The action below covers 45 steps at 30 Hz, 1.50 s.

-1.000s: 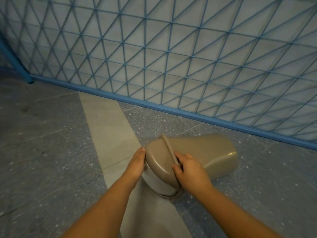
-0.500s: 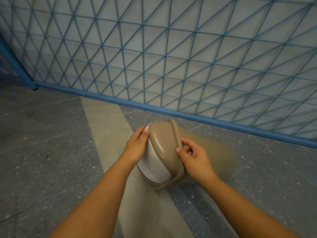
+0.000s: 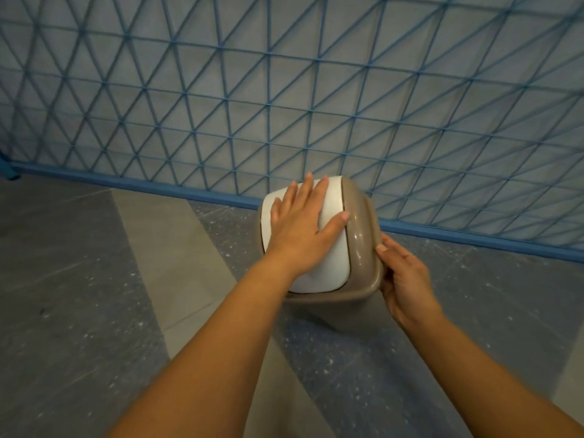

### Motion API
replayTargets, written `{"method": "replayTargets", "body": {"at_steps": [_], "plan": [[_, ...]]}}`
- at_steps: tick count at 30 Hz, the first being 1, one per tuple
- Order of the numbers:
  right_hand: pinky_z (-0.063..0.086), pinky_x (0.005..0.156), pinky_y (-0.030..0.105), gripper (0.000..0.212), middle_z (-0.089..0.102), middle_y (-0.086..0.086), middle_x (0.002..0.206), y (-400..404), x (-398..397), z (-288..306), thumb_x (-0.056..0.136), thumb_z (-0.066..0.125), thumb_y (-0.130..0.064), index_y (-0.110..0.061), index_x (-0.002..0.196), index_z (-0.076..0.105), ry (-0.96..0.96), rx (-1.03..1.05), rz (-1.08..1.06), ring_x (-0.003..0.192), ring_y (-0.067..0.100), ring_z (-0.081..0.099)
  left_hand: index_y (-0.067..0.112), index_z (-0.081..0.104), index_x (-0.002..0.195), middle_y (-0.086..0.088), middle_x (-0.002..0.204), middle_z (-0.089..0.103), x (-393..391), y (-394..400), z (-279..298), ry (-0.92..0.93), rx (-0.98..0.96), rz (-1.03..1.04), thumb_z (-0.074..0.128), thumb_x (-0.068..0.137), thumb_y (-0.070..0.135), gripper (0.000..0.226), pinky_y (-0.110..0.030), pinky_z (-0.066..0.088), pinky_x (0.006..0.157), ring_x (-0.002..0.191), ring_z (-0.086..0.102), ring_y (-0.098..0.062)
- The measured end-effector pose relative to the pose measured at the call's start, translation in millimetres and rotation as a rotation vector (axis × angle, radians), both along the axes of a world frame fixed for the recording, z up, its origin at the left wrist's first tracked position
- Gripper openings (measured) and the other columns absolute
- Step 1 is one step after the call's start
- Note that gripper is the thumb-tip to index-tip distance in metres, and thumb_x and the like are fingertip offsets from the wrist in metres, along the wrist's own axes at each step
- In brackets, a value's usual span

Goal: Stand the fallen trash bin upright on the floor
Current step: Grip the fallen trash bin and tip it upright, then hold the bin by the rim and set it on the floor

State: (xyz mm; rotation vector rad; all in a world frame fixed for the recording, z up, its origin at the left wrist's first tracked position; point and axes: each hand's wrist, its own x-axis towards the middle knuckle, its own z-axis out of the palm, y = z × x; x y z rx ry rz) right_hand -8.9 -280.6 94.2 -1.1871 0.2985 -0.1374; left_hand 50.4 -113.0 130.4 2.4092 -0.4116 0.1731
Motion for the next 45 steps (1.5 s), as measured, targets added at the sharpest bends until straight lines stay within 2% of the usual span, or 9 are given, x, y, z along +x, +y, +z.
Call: {"method": "replayTargets", "body": {"at_steps": [6, 10, 14, 20, 22, 25, 30, 36, 45], "plan": [[0.052, 0.092, 0.038, 0.036, 0.063, 0.016, 0.121, -33, -2, -10, 0.090, 0.049, -0.011, -0.004, 0.123, 0.058, 0.029, 0.119, -0.079, 0.111, 0.027, 0.060, 0.032, 0.010, 0.151, 0.003, 0.163, 0.002, -8, -28, -1, -0.109, 0.148, -0.115, 0.033, 0.088, 0.057, 0.072, -0.043, -0.006, 0.118, 0.149, -0.003, -0.018], [0.060, 0.077, 0.034, 0.030, 0.074, 0.006, 0.100, -47, -9, -27, 0.093, 0.042, -0.013, -0.010, 0.103, 0.069, 0.106, 0.131, -0.091, 0.099, 0.023, 0.065, 0.028, 0.012, 0.152, 0.001, 0.163, 0.002, -23, -36, -16, -0.199, 0.256, -0.165, 0.034, 0.090, 0.047, 0.068, -0.040, -0.007, 0.119, 0.149, -0.004, -0.017], [0.049, 0.097, 0.046, 0.035, 0.062, 0.019, 0.124, -46, -9, -29, 0.094, 0.041, -0.012, 0.000, 0.123, 0.056, 0.151, 0.072, -0.072, 0.117, 0.033, 0.057, 0.026, 0.009, 0.152, 0.001, 0.163, 0.000, -30, -29, -32, -0.305, 0.347, -0.082, 0.030, 0.091, 0.038, 0.066, -0.037, -0.008, 0.119, 0.150, -0.005, -0.017], [0.042, 0.103, 0.051, 0.035, 0.057, 0.023, 0.129, -45, -11, -28, 0.094, 0.044, -0.014, 0.001, 0.124, 0.055, 0.171, 0.078, -0.035, 0.121, 0.036, 0.052, 0.028, 0.014, 0.151, 0.003, 0.162, 0.008, -33, -11, -35, -0.280, 0.075, -0.069, 0.034, 0.092, 0.034, 0.062, -0.031, -0.009, 0.119, 0.147, -0.007, -0.007], [0.050, 0.093, 0.045, 0.033, 0.064, 0.017, 0.119, -47, -13, -29, 0.094, 0.047, -0.018, -0.004, 0.120, 0.060, 0.183, 0.045, -0.022, 0.108, 0.029, 0.061, 0.027, 0.016, 0.151, 0.002, 0.162, 0.009, -31, 2, -37, -0.200, -0.075, 0.010, 0.037, 0.094, 0.032, 0.061, -0.034, 0.000, 0.120, 0.146, -0.003, -0.006], [0.058, 0.075, 0.036, 0.025, 0.073, 0.007, 0.094, -53, -15, -32, 0.092, 0.051, -0.023, -0.014, 0.105, 0.071, 0.202, -0.002, 0.020, 0.082, 0.017, 0.069, 0.033, 0.018, 0.150, 0.006, 0.159, 0.020, -29, 23, -40, 0.191, -0.373, 0.014, 0.043, 0.093, 0.045, 0.064, -0.035, 0.015, 0.118, 0.144, 0.019, -0.010], [0.058, 0.078, 0.039, 0.024, 0.076, 0.004, 0.092, -62, -18, -35, 0.090, 0.052, -0.022, -0.019, 0.106, 0.071, 0.205, -0.031, 0.089, 0.081, 0.016, 0.071, 0.034, 0.048, 0.137, 0.003, 0.138, 0.054, -19, 45, -37, 0.583, -0.683, 0.055, 0.043, 0.088, 0.056, 0.054, -0.032, 0.044, 0.095, 0.122, 0.051, -0.015], [0.058, 0.067, 0.031, 0.028, 0.075, 0.003, 0.090, -62, -20, -30, 0.090, 0.052, -0.020, -0.023, 0.112, 0.068, 0.179, -0.062, 0.136, 0.075, 0.014, 0.069, 0.010, 0.065, 0.100, -0.009, 0.084, 0.069, -15, 65, -40, 0.898, -0.724, 0.159, 0.054, 0.093, 0.019, 0.016, -0.028, 0.058, 0.056, 0.074, 0.067, -0.022], [0.056, 0.060, 0.030, 0.035, 0.072, 0.006, 0.085, -65, -25, -25, 0.086, 0.058, -0.020, -0.023, 0.121, 0.061, 0.192, -0.118, 0.173, 0.067, 0.017, 0.064, 0.008, 0.067, 0.101, -0.005, 0.080, 0.077, -14, 78, -36, 1.112, -0.858, 0.023, 0.058, 0.086, 0.003, 0.018, -0.024, 0.060, 0.058, 0.071, 0.074, -0.015]]}}
